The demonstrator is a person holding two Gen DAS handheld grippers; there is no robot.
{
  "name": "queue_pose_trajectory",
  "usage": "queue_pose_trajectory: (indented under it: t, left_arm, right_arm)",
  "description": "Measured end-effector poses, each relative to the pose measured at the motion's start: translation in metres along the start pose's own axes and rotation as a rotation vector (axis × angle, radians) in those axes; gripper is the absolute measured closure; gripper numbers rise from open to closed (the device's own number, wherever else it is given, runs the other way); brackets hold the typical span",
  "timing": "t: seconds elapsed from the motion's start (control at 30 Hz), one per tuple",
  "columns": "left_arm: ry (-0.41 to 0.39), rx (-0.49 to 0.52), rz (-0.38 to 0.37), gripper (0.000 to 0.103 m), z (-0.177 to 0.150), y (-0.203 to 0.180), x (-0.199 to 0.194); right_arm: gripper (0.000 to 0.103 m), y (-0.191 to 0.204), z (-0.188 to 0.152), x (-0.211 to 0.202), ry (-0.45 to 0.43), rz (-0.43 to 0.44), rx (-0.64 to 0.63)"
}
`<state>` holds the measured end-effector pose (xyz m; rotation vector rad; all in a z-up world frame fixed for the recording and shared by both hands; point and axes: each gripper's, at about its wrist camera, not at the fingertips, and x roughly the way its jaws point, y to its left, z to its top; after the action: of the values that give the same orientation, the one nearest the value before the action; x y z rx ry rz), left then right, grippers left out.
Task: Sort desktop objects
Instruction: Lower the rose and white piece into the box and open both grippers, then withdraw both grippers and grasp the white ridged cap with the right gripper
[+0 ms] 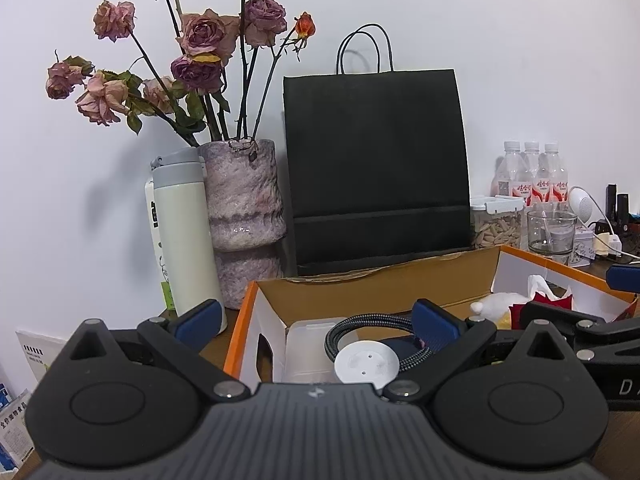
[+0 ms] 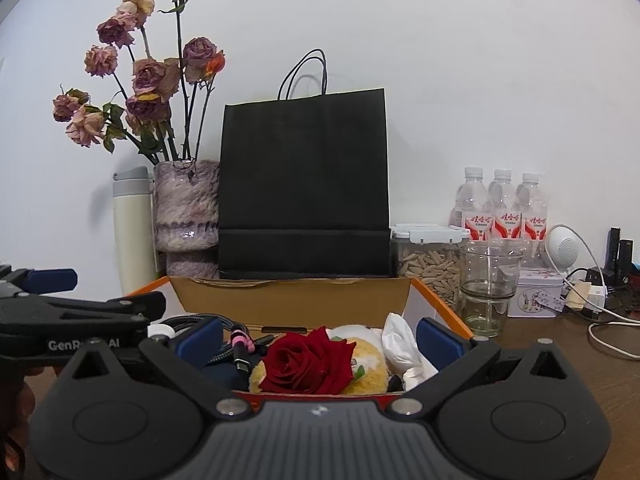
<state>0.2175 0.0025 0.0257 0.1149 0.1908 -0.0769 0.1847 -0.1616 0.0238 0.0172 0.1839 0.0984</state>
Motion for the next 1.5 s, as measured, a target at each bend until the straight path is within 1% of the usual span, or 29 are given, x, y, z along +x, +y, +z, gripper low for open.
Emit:
queue_pose_trajectory:
  t: [0.1,0.23,0.43,0.53,0.63,0.77,0.83,0.9,0.97,1.03,1.07,1.1,1.23,1.33,1.4,1.43,1.5]
  left_arm:
    - [0.001,-0.007,-0.003,0.0,-0.001,0.0,-0.003]
    - [-0.017,0.0,0.008,0.0,-0.003,-0.002,-0.011]
    - [-0.056,0.05,0.04,0.0,-0.008,-0.008,-0.028]
    - [-0.057,0.056,0.037,0.0,-0.011,-0.01,-0.041]
    - [-0.041,0.059,0.024,0.0,-0.015,-0.012,-0.054]
    - [0.002,0.07,0.005,0.0,-0.022,-0.018,-0.07]
    - [0.031,0.07,0.0,0.0,-0.025,-0.022,-0.079]
    - [0.05,0.045,-0.002,0.0,-0.027,-0.023,-0.088]
    - [0.081,0.02,-0.028,0.0,-0.03,-0.024,-0.098]
    - [0.122,0.021,-0.049,0.0,-0.032,-0.029,-0.107]
    - [0.134,0.025,-0.043,0.0,-0.034,-0.032,-0.111]
    - [0.139,0.031,-0.033,0.0,-0.035,-0.035,-0.116]
    - [0.158,0.036,-0.06,0.0,-0.038,-0.036,-0.128]
    - [0.214,0.038,-0.067,0.0,-0.041,-0.034,-0.128]
    - [0.256,0.022,-0.069,0.0,-0.043,-0.032,-0.128]
    - [0.283,0.013,-0.071,0.0,-0.045,-0.03,-0.127]
    - [0.338,-0.003,-0.083,0.0,-0.049,-0.028,-0.126]
  right_arm:
    - [0.0,-0.001,-0.001,-0.006,-0.003,-0.001,-0.004]
    - [0.0,-0.006,-0.002,-0.017,-0.003,-0.002,-0.001]
    - [0.0,-0.018,-0.005,-0.037,0.003,-0.011,0.02]
    - [0.0,-0.023,-0.007,-0.049,0.013,-0.011,0.031]
    - [0.0,-0.026,-0.01,-0.062,0.019,-0.004,0.033]
    - [0.0,-0.027,-0.014,-0.08,0.051,0.025,0.028]
    - [0.0,-0.026,-0.018,-0.086,0.109,0.052,0.012]
    - [0.0,-0.024,-0.022,-0.092,0.177,0.084,0.003]
    - [0.0,-0.022,-0.025,-0.1,0.213,0.113,-0.004]
    - [0.0,-0.018,-0.028,-0.109,0.243,0.142,-0.018]
    - [0.0,-0.016,-0.029,-0.114,0.254,0.144,-0.028]
    - [0.0,-0.015,-0.03,-0.119,0.265,0.148,-0.039]
    - [0.001,-0.012,-0.034,-0.135,0.307,0.186,-0.05]
    - [0.004,-0.009,-0.04,-0.14,0.34,0.2,-0.073]
    - [0.012,-0.006,-0.043,-0.141,0.362,0.204,-0.093]
    - [0.014,-0.005,-0.044,-0.141,0.371,0.209,-0.097]
    - [0.024,-0.004,-0.044,-0.14,0.384,0.217,-0.103]
